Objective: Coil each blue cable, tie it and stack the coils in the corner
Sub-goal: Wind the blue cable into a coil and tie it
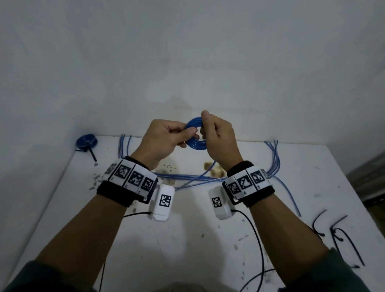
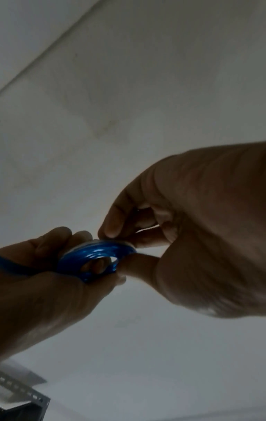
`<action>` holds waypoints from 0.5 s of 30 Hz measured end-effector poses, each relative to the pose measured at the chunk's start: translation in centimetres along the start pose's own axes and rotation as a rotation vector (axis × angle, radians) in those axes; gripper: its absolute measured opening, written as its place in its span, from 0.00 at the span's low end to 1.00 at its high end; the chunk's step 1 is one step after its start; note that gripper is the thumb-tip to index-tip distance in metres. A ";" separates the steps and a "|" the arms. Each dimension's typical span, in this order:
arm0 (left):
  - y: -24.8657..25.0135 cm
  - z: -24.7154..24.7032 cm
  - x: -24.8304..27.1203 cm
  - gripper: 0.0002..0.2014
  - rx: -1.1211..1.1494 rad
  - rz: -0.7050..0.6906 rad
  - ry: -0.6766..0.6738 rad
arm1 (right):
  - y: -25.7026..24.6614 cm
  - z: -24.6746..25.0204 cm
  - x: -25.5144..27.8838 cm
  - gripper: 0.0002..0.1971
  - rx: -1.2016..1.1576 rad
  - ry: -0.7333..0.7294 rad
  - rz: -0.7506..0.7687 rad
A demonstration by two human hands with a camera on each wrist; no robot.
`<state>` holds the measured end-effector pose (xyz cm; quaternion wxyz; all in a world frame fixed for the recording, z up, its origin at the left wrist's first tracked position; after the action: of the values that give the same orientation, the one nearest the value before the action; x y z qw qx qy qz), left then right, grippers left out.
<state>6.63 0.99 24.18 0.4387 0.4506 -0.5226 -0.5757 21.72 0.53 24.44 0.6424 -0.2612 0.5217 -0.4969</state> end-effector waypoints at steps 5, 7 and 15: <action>0.4 -1.9 0.1 0.04 0.181 -0.056 0.168 | -0.5 -0.6 0.5 0.21 -0.217 0.280 -0.096; 0.2 -2.6 0.3 0.05 0.231 -0.042 0.209 | -0.5 -1.1 0.9 0.20 -0.284 0.379 -0.179; 0.0 0.0 0.5 0.07 0.051 0.105 -0.072 | -0.2 0.9 -0.2 0.21 0.123 -0.110 -0.005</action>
<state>6.57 0.52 24.14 0.4376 0.4124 -0.5755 -0.5544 22.54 0.49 24.96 0.6839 -0.2495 0.4534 -0.5143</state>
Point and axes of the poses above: each hand's wrist, its own x-axis away from the middle knuckle, its own z-axis out of the back of the hand, y = z × x, the point moved 3 cm from there along -x, towards the middle knuckle, and after that the axes turned 2 degrees about x, right-handed, at the moved point
